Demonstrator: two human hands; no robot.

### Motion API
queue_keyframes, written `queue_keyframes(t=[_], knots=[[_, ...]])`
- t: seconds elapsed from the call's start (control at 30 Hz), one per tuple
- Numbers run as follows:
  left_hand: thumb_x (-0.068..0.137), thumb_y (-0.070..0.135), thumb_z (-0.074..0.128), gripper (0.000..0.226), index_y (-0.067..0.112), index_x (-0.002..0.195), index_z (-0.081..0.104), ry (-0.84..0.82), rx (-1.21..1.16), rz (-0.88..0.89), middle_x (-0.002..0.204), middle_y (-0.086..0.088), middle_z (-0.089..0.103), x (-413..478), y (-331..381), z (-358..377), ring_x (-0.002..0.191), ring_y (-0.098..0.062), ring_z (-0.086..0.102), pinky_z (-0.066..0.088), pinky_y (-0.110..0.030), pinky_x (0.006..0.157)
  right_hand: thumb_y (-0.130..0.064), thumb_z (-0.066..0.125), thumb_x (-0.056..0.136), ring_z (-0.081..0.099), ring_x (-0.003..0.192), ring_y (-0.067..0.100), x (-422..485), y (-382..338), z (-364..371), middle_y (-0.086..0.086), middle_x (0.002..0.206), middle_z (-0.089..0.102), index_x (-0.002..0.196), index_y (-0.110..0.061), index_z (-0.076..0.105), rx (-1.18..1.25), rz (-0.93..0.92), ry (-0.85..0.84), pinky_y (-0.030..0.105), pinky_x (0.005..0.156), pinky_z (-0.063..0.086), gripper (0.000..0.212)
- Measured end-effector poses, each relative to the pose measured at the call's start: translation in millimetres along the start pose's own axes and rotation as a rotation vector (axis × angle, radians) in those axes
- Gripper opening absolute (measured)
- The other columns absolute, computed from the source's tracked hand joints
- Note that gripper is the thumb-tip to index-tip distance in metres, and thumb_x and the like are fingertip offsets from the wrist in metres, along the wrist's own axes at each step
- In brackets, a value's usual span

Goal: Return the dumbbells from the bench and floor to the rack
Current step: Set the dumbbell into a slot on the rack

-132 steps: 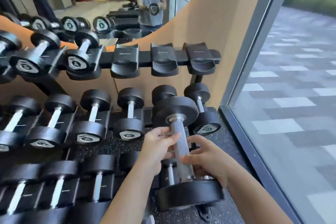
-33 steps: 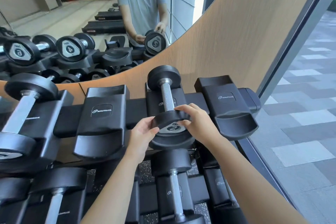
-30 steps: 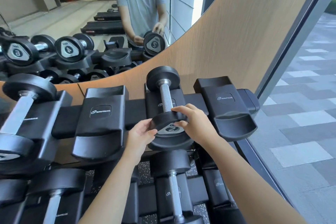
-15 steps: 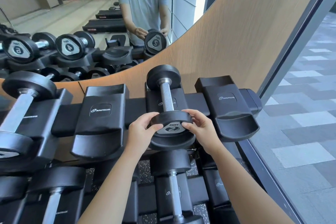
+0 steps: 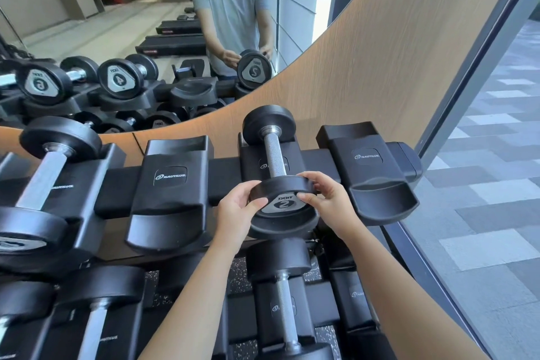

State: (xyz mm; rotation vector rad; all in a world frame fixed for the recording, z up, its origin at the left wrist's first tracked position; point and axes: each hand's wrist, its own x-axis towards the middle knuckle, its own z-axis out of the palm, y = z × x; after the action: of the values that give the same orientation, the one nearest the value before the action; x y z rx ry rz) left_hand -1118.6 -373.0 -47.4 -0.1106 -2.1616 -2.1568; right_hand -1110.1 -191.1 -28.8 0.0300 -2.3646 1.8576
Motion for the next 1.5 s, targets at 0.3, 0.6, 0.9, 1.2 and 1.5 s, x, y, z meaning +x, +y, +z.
queue_keyframes(t=[0.3, 0.6, 0.9, 1.2, 1.5], knots=[[0.075, -0.006, 0.063, 0.039, 0.031, 0.089, 0.062, -0.062, 0.083, 0.02, 0.094, 0.01, 0.067, 2.4, 5.9, -1.2, 0.082, 0.01, 0.063, 0.048, -0.008, 0.078, 0.002, 0.064, 0.077, 0.059, 0.084, 0.019, -5.6, 1.5, 3.0, 0.007, 0.092, 0.064, 0.088, -0.037, 0.06, 0.043, 0.009, 0.042, 0.049, 0.089, 0.05, 0.04], [0.081, 0.019, 0.066, 0.048, 0.014, 0.126, 0.052, -0.073, 0.433, 0.125, 0.134, -0.003, 0.051, -28.3, 19.7, -3.3, 0.122, -0.01, 0.045, 0.029, -0.018, 0.102, -0.017, 0.059, 0.086, 0.049, 0.122, 0.018, -38.3, -3.9, 0.2, 0.0, 0.128, 0.053, 0.129, -0.023, 0.048, -0.224, 0.007, 0.045, 0.03, 0.103, 0.037, 0.045], [0.081, 0.012, 0.063, 0.035, 0.007, 0.116, 0.06, 0.033, 0.878, 0.352, 0.121, -0.009, 0.063, -130.8, 33.9, -22.2, 0.119, -0.027, 0.053, 0.04, -0.049, 0.102, -0.018, 0.06, 0.086, 0.049, 0.121, 0.028, -118.4, -16.7, 19.4, 0.01, 0.129, 0.056, 0.126, -0.011, 0.053, -0.686, -0.278, 0.031, 0.039, 0.104, 0.038, 0.042], [0.076, 0.018, 0.064, 0.034, 0.007, 0.108, 0.065, 0.355, 1.271, 0.244, 0.111, -0.009, 0.068, -262.7, 34.5, -32.1, 0.111, -0.029, 0.059, 0.047, -0.052, 0.092, -0.016, 0.07, 0.076, 0.06, 0.108, 0.035, -200.4, -16.1, 56.2, 0.013, 0.117, 0.065, 0.113, -0.008, 0.063, -0.852, -0.589, -0.18, 0.058, 0.088, 0.047, 0.039], [0.076, 0.02, 0.068, 0.037, 0.008, 0.11, 0.063, 0.656, 1.376, -0.096, 0.113, -0.008, 0.067, -399.2, 35.8, -45.0, 0.113, -0.028, 0.058, 0.045, -0.053, 0.094, -0.017, 0.07, 0.076, 0.06, 0.109, 0.036, -300.3, -31.1, 96.6, 0.015, 0.117, 0.065, 0.112, -0.008, 0.063, -0.702, -0.814, -0.508, 0.06, 0.087, 0.047, 0.038]])
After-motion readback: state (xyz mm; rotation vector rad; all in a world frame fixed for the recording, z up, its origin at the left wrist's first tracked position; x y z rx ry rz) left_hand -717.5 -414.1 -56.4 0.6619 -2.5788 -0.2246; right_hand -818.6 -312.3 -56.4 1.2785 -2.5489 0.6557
